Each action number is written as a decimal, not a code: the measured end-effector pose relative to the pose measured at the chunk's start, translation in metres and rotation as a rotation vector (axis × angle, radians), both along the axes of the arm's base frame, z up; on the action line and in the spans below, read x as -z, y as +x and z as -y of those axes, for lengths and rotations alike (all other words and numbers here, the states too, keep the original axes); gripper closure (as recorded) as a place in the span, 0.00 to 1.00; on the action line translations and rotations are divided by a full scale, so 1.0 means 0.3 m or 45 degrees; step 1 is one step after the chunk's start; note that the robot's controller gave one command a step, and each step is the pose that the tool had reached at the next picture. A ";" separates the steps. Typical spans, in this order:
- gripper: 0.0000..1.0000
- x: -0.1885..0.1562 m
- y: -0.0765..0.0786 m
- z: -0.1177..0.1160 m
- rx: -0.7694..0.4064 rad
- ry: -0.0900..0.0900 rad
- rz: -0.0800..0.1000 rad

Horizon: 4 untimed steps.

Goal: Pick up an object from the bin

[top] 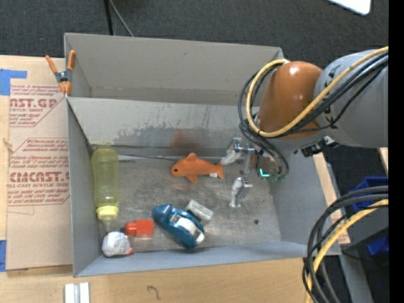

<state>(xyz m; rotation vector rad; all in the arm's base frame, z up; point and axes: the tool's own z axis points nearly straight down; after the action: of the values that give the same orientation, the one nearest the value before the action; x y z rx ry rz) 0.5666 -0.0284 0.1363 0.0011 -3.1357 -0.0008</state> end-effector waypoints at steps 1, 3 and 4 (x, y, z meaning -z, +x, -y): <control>0.00 -0.013 0.007 0.000 -0.001 -0.001 0.009; 0.00 0.179 0.051 -0.251 0.034 -0.002 0.032; 1.00 0.176 0.037 -0.245 0.043 0.000 0.015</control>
Offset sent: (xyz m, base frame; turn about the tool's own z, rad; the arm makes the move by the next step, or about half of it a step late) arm 0.0142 0.0925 -0.0593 0.0052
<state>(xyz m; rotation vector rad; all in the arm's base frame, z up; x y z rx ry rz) 0.5775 0.0451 0.0835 -0.0521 -3.1467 -0.0007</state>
